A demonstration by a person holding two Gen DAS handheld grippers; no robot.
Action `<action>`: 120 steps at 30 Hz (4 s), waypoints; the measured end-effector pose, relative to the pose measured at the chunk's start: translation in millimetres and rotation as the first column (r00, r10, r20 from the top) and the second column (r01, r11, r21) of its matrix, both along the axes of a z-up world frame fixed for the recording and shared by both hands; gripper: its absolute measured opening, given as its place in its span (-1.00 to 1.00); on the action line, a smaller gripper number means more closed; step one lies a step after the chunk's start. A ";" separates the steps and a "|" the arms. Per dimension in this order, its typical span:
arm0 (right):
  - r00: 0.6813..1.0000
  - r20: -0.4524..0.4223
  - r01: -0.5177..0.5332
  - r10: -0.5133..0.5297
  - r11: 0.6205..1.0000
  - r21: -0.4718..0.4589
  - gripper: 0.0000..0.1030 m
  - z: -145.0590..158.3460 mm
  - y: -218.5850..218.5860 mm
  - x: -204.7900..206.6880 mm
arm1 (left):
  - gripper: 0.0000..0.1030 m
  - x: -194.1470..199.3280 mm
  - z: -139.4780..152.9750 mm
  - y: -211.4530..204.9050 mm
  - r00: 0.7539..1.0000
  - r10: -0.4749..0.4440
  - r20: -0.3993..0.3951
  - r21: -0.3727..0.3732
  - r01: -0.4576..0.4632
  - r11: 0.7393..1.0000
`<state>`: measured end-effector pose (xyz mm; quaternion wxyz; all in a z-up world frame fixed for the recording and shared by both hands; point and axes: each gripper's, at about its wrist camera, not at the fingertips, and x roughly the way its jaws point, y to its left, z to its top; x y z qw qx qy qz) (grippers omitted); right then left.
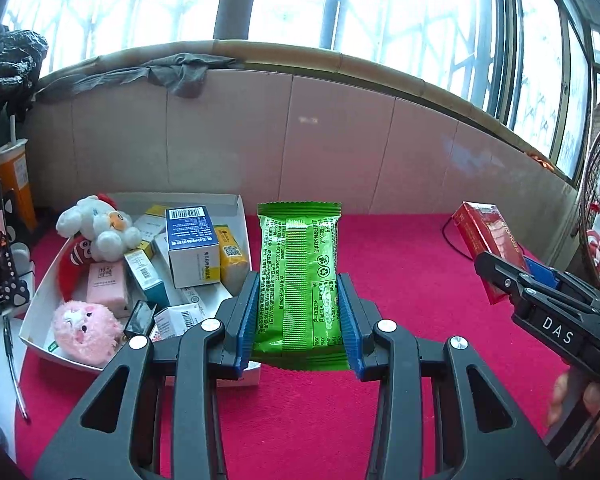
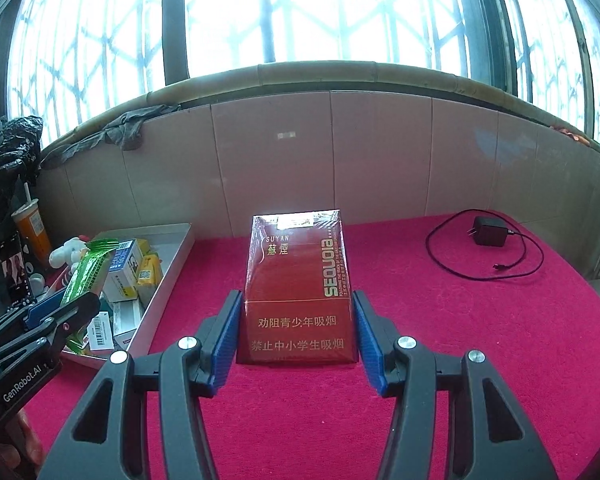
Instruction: Organize objects
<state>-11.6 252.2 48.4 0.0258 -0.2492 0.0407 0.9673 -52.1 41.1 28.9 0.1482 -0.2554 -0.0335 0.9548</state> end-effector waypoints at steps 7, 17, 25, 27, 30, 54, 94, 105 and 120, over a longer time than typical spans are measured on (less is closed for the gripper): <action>0.999 -0.017 -0.027 0.027 0.999 0.023 0.04 7.3 -18.9 3.8 | -0.28 1.6 -0.4 -15.2 1.000 0.027 0.001 0.014 -0.027 1.000; 0.998 -0.024 -0.056 0.058 0.997 0.061 0.04 13.1 -45.1 7.5 | -0.28 2.5 0.4 -44.7 0.997 0.070 0.008 0.039 -0.071 0.997; 0.995 -0.019 -0.099 0.101 0.991 0.091 0.04 15.5 -73.7 5.8 | -0.29 3.3 0.1 -79.1 0.992 0.128 0.012 0.070 -0.128 0.989; 0.994 -0.017 -0.110 0.112 0.989 0.096 0.04 15.2 -81.4 5.5 | -0.29 3.8 -1.1 -87.1 0.990 0.142 0.014 0.074 -0.142 0.987; 0.991 -0.011 -0.132 0.134 0.986 0.105 0.04 15.1 -92.0 4.6 | -0.29 3.5 -3.1 -98.6 0.986 0.163 0.017 0.076 -0.164 0.983; 0.926 0.026 -0.377 0.376 0.923 0.082 0.04 21.7 -195.9 -30.0 | -0.28 -42.6 16.0 -185.1 0.947 0.320 0.015 -0.043 -0.319 0.947; 0.910 0.096 -0.412 0.403 0.903 0.122 0.58 -33.4 -258.1 -92.0 | 1.00 -158.8 10.1 -160.4 0.958 0.268 0.101 -0.193 -0.245 0.950; 0.923 0.014 -0.384 0.385 0.915 0.123 0.58 -20.3 -230.6 -48.7 | 1.00 -95.0 32.2 -160.9 0.964 0.266 0.023 -0.050 -0.265 0.963; 0.985 -0.015 -0.171 0.172 0.984 0.060 0.58 -24.3 -137.3 24.8 | 0.99 43.9 14.4 -123.2 0.973 0.225 0.047 -0.043 -0.223 0.974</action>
